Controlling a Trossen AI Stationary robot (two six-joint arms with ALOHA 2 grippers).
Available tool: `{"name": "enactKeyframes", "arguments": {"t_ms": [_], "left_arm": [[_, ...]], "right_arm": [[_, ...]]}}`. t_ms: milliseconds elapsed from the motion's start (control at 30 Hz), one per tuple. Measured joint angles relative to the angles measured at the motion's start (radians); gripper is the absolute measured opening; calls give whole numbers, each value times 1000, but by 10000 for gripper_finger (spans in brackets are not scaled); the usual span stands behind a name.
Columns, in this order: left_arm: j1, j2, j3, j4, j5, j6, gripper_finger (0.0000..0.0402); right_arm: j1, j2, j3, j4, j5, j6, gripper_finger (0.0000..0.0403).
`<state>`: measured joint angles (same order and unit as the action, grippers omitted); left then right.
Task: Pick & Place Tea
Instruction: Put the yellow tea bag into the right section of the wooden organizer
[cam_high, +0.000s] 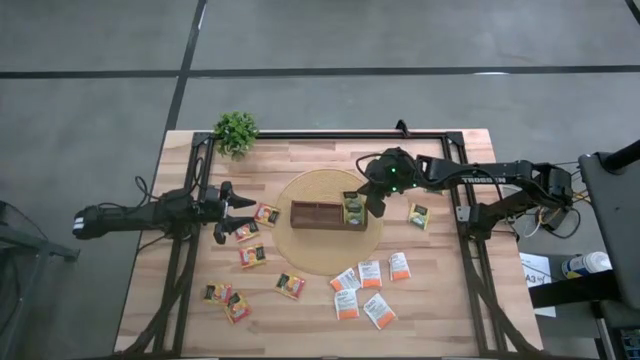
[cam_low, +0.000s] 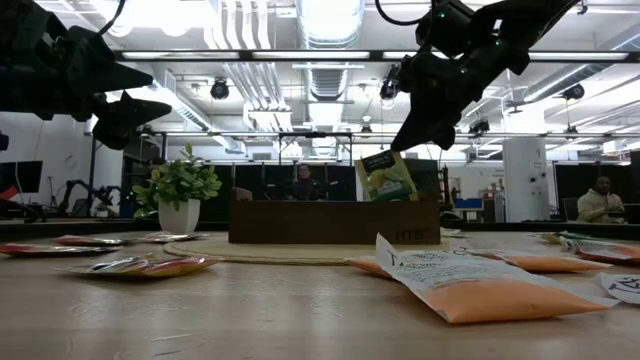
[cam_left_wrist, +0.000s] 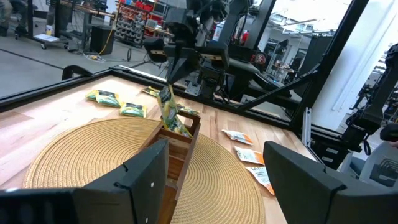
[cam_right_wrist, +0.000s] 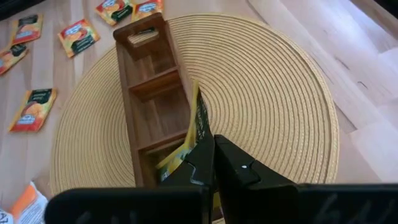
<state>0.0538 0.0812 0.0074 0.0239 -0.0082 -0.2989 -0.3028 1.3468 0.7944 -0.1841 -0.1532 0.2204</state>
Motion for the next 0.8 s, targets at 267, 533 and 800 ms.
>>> {"name": "enactKeyframes", "arguments": {"t_ms": [267,533,800], "left_arm": [[0,0,0,0,0,0,257],[0,0,0,0,0,0,257],[0,0,0,0,0,0,257]], "right_arm": [[28,1,-23,4,4,16,8],[91,1,-67,42,79,73,8],[104,1,-133,71,87,150,8]]}}
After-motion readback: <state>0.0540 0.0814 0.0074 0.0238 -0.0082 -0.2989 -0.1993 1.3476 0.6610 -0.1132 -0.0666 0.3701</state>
